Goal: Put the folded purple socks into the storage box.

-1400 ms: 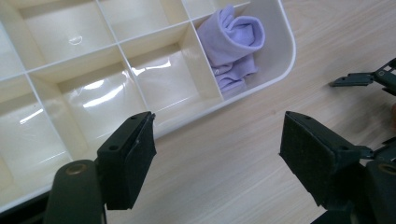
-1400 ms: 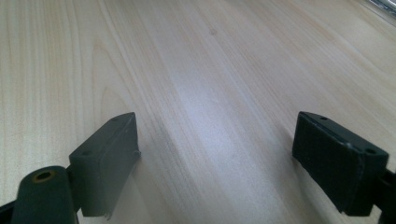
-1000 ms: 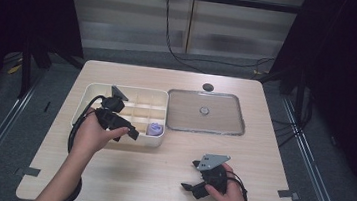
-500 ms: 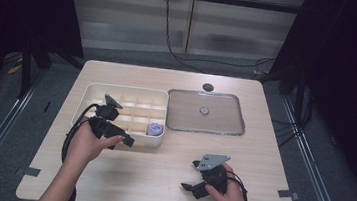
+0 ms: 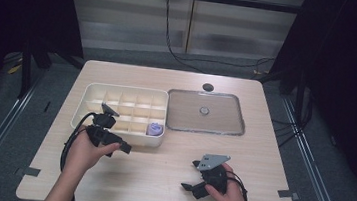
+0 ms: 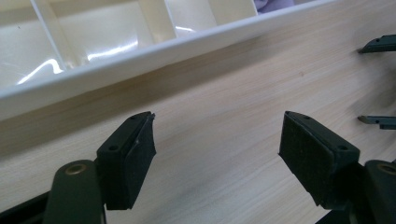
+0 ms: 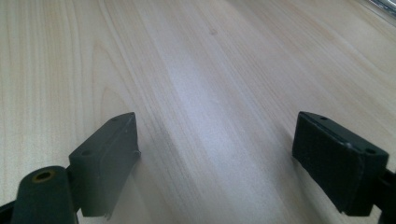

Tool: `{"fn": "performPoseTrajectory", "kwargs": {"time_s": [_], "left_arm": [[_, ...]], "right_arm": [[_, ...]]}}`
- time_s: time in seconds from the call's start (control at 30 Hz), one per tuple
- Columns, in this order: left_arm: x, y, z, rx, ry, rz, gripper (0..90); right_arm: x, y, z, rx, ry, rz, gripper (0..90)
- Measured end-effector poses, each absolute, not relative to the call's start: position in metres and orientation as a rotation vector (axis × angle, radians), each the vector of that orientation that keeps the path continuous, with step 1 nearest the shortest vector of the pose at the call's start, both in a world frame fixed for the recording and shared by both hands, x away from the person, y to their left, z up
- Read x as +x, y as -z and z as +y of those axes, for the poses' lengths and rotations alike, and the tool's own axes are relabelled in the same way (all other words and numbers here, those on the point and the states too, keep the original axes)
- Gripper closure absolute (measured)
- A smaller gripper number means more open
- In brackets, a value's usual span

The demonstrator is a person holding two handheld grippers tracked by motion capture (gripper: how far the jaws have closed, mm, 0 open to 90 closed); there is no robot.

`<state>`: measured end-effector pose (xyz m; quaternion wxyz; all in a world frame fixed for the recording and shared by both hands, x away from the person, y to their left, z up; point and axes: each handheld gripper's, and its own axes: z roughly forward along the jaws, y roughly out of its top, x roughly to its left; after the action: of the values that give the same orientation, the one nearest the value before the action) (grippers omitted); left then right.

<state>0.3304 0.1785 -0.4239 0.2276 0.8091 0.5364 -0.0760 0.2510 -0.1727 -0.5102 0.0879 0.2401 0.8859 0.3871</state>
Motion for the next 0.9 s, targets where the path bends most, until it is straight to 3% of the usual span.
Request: {"fn": "performPoseTrajectory", "kwargs": {"time_s": [0.9], "left_arm": [[0.314, 0.469, 0.178, 2.217, 0.165, 1.422, 26.0]], "right_arm": [[0.251, 0.51, -0.173, 0.713, -1.153, 2.636, 13.8]]}}
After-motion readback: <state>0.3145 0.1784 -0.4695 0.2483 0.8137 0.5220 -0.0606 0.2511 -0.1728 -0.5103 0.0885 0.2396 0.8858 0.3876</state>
